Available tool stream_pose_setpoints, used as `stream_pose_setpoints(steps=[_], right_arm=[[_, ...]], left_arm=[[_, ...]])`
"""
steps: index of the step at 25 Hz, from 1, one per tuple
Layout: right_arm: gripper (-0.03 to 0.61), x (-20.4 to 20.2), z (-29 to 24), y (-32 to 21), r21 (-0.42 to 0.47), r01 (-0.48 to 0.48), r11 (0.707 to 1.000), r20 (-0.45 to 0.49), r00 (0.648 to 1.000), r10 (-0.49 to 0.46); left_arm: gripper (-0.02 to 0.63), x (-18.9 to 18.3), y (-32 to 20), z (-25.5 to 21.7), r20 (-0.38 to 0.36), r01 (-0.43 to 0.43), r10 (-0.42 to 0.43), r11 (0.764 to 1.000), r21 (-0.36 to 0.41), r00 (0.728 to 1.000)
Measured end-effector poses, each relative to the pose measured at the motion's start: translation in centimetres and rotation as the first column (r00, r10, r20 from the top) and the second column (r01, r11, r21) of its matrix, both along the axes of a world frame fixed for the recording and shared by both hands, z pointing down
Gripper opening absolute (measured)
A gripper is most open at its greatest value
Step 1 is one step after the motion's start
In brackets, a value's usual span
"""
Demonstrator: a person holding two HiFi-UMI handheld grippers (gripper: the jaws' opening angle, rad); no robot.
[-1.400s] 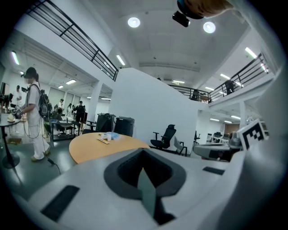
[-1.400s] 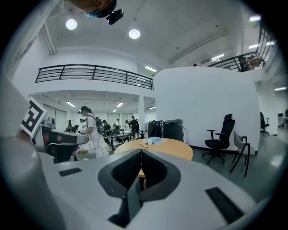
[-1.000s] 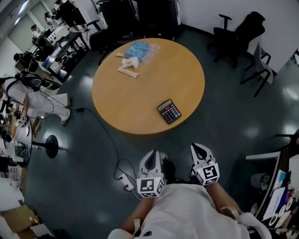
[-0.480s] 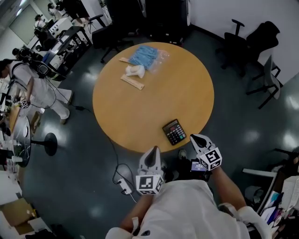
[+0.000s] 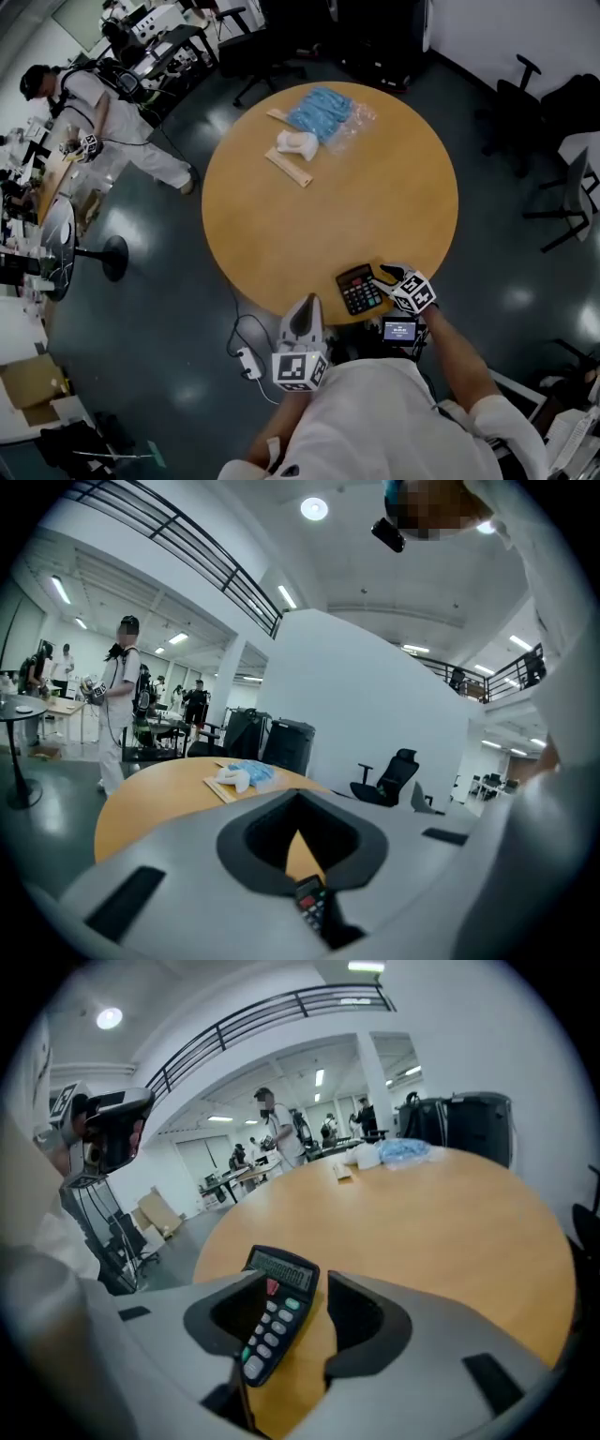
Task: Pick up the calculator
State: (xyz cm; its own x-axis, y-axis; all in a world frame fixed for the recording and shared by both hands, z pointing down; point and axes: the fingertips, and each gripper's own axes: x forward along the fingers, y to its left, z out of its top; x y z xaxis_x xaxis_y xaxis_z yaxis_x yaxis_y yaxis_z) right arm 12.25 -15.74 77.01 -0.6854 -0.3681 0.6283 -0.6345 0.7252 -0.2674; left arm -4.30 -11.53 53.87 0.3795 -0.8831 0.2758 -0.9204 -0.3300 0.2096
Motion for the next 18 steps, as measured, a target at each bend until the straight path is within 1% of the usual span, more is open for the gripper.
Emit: stream_pose_setpoints(steps=[1, 2, 5, 8, 10, 12, 14, 15, 18], right_arm=[[0.199, -0.3, 0.7, -0.3, -0.03, 0.024, 0.999, 0.008, 1.0, -0.024], [0.215, -0.6, 1.2, -0.7, -0.053, 0.044, 0.998, 0.016, 0.999, -0.043], [0.229, -1.6, 2.6, -1.6, -0.117, 0.111, 0.987, 0.037, 0.994, -0.107], [0.239, -3.0, 4.0, -1.5, -0.168, 0.206, 0.964, 0.035, 0.979, -0.203], [0.239, -4.0, 4.8, -1.6, -0.19, 0.273, 0.943, 0.018, 0.962, -0.274], [0.239, -4.8, 5.4, -1.6, -0.214, 0.326, 0.921, 0.027, 0.944, -0.328], [0.221, -5.2, 5.5, -1.3, -0.233, 0.357, 0.905, 0.055, 0.934, -0.354], [0.188, -5.2, 5.4, -1.2, -0.239, 0.363, 0.901, 0.067, 0.931, -0.358], [0.141, -5.2, 4.3, -0.9, -0.239, 0.354, 0.904, 0.084, 0.935, -0.344]], left_arm=[[0.006, 0.1, -0.2, 0.2, 0.002, 0.007, -0.007, 1.0, -0.012, 1.0], [0.006, 0.1, -0.5, 0.4, 0.002, 0.013, -0.013, 1.0, -0.02, 1.0], [0.006, 0.0, -1.3, 0.5, 0.002, 0.027, -0.027, 0.999, -0.034, 1.0], [0.006, -0.4, -1.5, 0.8, 0.016, 0.037, -0.036, 0.998, -0.052, 0.999], [0.006, -0.8, -1.8, 1.0, 0.022, 0.045, -0.044, 0.997, -0.061, 0.999], [0.006, -1.2, -1.9, 1.3, 0.027, 0.053, -0.052, 0.996, -0.066, 0.998], [0.006, -1.5, -1.7, 1.5, 0.032, 0.062, -0.06, 0.996, -0.07, 0.998], [0.006, -1.7, -1.6, 1.6, 0.034, 0.066, -0.064, 0.995, -0.071, 0.997], [0.006, -2.2, -1.2, 1.5, 0.031, 0.076, -0.074, 0.995, -0.07, 0.997]])
